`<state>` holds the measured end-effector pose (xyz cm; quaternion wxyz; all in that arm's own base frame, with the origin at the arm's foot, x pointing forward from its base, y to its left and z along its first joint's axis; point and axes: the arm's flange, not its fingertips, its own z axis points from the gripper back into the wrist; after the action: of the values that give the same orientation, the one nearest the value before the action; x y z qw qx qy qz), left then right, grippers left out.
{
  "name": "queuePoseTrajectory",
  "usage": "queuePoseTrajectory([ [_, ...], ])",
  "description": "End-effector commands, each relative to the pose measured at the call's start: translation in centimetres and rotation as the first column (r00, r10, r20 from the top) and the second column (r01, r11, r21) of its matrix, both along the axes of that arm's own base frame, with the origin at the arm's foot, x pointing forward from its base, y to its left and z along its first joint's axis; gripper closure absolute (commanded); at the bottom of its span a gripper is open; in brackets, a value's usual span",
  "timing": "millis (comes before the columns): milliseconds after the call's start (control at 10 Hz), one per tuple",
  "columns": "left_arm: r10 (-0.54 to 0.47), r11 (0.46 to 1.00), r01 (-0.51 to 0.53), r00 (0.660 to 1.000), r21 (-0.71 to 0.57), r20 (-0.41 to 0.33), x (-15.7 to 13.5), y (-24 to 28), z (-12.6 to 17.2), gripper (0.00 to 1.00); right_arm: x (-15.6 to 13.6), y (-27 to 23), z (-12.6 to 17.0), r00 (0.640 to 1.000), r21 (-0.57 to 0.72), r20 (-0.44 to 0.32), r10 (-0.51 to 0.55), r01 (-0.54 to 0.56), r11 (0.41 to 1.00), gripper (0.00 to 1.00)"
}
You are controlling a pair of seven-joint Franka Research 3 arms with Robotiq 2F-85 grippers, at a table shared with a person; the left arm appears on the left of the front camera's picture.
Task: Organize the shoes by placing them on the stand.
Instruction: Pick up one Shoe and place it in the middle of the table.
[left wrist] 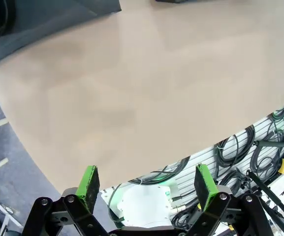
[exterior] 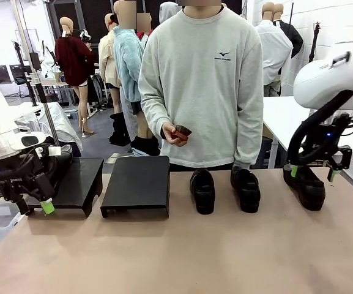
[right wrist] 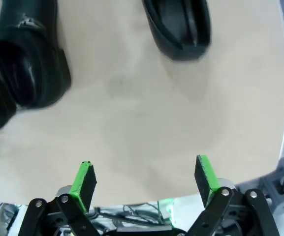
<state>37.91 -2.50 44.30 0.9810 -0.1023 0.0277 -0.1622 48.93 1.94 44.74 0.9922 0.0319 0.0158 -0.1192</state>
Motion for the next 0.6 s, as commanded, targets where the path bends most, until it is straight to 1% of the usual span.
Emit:
queuePoseTrajectory([
  [0,0.005,1.000,-0.005,1.000,-0.008,0.016,-0.2,0.0,-0.3,0.00,3.5,-0.1,-0.2,0.999,0.005,0.007,0.035,-0.035,0.999,0.00],
  [100,0.005,1.000,-0.005,1.000,-0.008,0.016,-0.2,0.0,-0.3,0.00,4.7,-0.2,-0.4,1.000,-0.004,-0.007,-0.030,0.030,1.000,0.00],
  [200,0.005,1.000,-0.005,1.000,-0.008,0.016,-0.2,0.0,-0.3,0.00,2.1,-0.2,-0.8,1.000,0.006,-0.005,0.012,-0.012,1.000,0.00],
  [400,0.005,1.000,-0.005,1.000,-0.008,0.016,-0.2,0.0,-0.3,0.00,2.1,-0.2,-0.8,1.000,0.006,-0.005,0.012,-0.012,1.000,0.00],
  [500,0.005,1.000,-0.005,1.000,-0.008,0.016,-0.2,0.0,-0.3,0.00,3.7,-0.3,-1.0,1.000,0.010,-0.006,0.006,-0.006,1.000,0.00],
])
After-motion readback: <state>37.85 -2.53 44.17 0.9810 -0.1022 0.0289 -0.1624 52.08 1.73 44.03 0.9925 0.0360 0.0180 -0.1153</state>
